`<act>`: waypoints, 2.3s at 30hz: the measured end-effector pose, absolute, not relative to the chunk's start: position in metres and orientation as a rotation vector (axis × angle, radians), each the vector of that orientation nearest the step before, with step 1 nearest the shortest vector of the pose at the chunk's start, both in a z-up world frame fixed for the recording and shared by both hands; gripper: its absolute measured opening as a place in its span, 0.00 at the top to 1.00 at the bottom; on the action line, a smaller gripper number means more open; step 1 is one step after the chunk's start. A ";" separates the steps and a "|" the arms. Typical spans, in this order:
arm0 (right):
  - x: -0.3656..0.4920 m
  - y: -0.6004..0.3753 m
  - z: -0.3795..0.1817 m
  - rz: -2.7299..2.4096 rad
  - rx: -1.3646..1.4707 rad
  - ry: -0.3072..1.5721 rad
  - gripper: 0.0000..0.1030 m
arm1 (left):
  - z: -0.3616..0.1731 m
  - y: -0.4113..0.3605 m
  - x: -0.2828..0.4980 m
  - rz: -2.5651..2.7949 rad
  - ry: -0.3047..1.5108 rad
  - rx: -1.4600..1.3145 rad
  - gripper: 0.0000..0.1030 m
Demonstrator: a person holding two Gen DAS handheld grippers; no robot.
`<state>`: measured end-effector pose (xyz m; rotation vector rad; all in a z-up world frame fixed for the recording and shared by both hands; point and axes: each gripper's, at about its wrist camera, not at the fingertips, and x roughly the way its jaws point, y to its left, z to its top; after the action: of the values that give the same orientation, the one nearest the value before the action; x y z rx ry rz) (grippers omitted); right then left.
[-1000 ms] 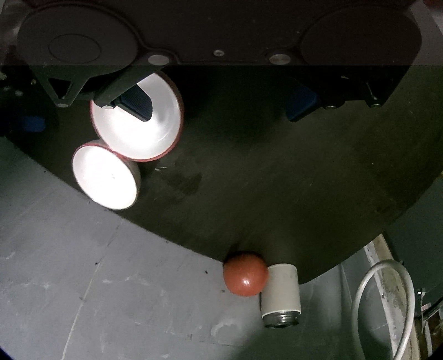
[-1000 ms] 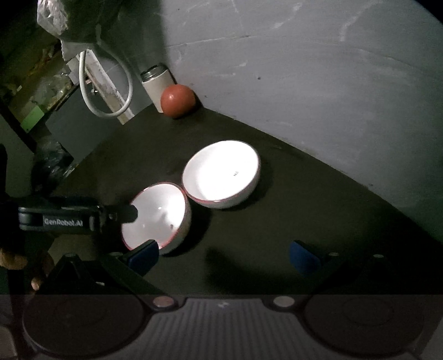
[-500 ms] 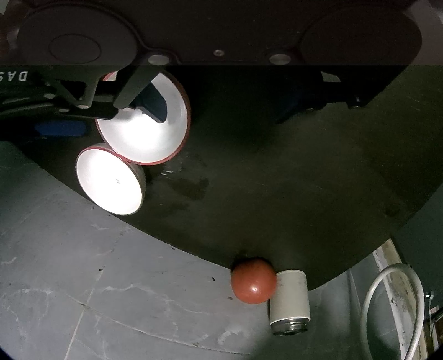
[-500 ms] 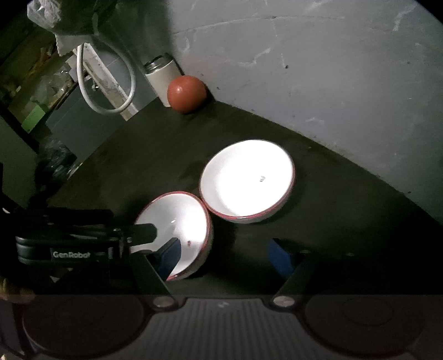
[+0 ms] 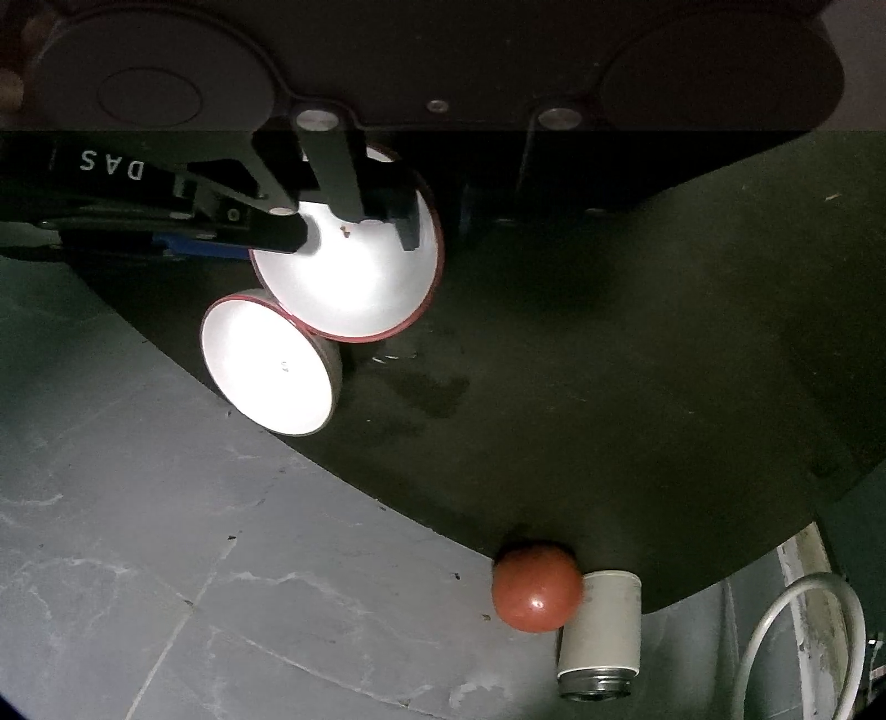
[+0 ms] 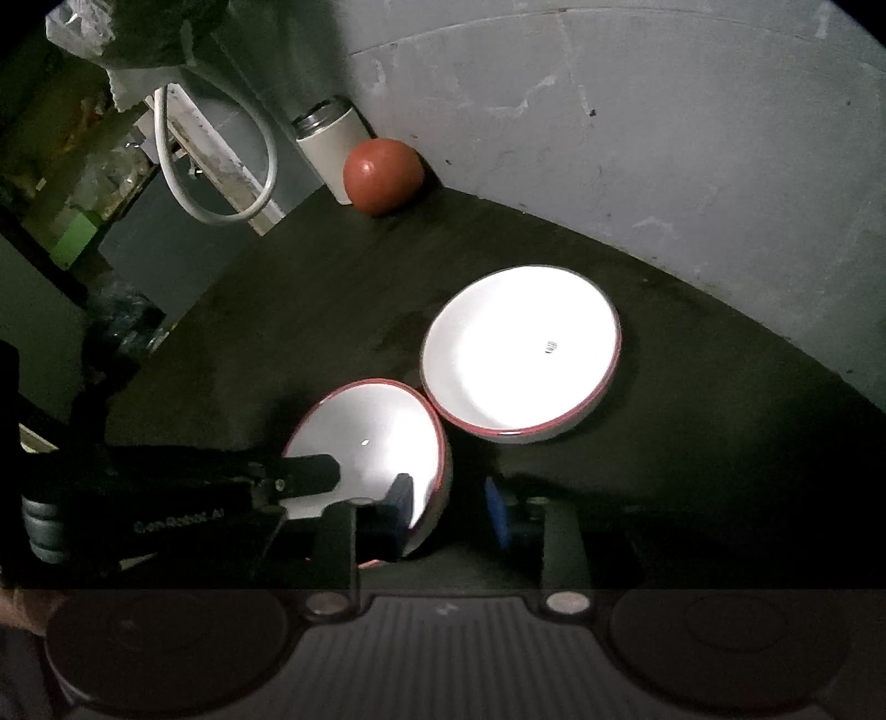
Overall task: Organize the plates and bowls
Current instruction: 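Lift the white bowl with both tools and carry it toward the steel bowl, then lower the white bowl into the steel mixing bowl with both tools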
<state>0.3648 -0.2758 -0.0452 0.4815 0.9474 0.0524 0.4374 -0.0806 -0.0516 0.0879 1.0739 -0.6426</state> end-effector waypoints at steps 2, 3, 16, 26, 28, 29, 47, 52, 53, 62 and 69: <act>0.365 -0.275 -0.045 0.056 0.482 0.946 0.77 | -0.051 -0.081 0.438 -0.638 1.076 0.080 0.91; 0.366 -0.275 -0.045 0.059 0.485 0.946 0.79 | -0.051 -0.081 0.438 -0.636 1.076 0.077 0.91; 0.363 -0.279 -0.044 0.077 0.559 0.942 0.86 | -0.039 -0.073 0.427 -0.595 1.081 -0.004 0.95; 0.344 -0.286 -0.017 0.080 0.553 0.880 0.91 | -0.007 -0.075 0.405 -0.583 1.051 -0.081 0.95; 0.337 -0.289 -0.010 0.079 0.551 0.864 0.91 | -0.003 -0.078 0.399 -0.590 1.048 -0.088 0.95; 0.334 -0.290 -0.007 0.078 0.549 0.857 0.91 | -0.001 -0.080 0.396 -0.595 1.048 -0.091 0.95; 0.250 -0.321 0.018 0.052 0.542 0.832 0.91 | 0.004 -0.104 0.325 -0.681 1.100 -0.115 0.94; 0.230 -0.328 0.011 0.045 0.557 0.861 0.91 | -0.004 -0.107 0.309 -0.703 1.140 -0.095 0.94; 0.226 -0.329 0.010 0.044 0.560 0.869 0.91 | -0.005 -0.108 0.307 -0.706 1.146 -0.090 0.94; 0.206 -0.330 -0.006 0.047 0.574 0.933 0.91 | -0.016 -0.106 0.291 -0.709 1.198 -0.065 0.93; 0.204 -0.327 -0.016 0.053 0.575 0.977 0.91 | -0.027 -0.103 0.288 -0.695 1.237 -0.065 0.92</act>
<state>0.2043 -0.3273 -0.0161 0.5753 0.9767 0.0533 0.2881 -0.1025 -0.0268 -0.0647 1.2369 -0.6954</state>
